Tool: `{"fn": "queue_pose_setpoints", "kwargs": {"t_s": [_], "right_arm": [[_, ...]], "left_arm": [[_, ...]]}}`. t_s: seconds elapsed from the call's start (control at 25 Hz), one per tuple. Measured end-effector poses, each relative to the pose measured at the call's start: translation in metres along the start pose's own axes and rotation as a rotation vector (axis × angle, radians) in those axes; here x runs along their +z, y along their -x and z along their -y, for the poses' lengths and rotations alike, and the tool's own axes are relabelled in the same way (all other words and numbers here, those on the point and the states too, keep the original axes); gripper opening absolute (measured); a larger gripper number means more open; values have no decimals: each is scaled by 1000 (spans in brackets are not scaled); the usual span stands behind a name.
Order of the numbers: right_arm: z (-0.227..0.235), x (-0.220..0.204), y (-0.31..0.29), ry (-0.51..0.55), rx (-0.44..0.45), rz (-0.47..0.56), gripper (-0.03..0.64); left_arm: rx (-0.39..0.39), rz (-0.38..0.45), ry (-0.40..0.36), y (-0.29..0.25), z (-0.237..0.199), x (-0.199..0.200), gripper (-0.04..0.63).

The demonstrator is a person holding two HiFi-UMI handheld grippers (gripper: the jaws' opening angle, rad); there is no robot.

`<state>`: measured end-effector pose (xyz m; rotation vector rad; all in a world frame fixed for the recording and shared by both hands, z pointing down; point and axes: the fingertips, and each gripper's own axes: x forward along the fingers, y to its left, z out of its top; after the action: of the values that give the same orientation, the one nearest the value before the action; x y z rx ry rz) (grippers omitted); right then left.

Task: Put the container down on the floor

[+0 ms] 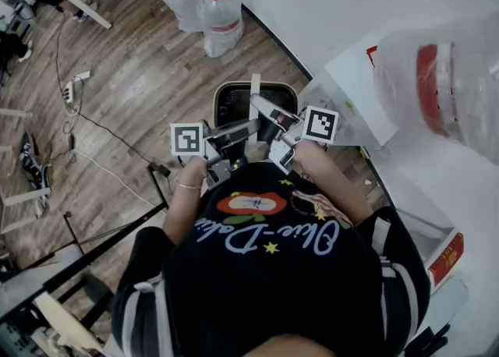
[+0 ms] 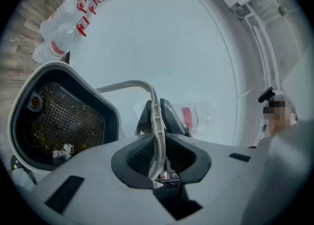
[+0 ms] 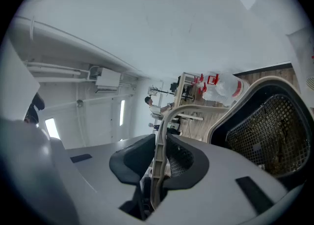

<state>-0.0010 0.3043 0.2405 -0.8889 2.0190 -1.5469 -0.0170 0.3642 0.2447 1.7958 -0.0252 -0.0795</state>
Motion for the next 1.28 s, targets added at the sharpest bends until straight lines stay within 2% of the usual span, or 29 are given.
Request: {"fn": "queue_pose_setpoints", "kwargs": {"t_s": [0.72, 1.28], "right_arm": [[-2, -3, 1, -21, 8, -17, 58], [6, 2, 6, -39, 40, -74, 58]], "left_arm": [[34, 38, 2, 1, 1, -2, 61], [52, 110, 9, -12, -4, -5, 60]]}}
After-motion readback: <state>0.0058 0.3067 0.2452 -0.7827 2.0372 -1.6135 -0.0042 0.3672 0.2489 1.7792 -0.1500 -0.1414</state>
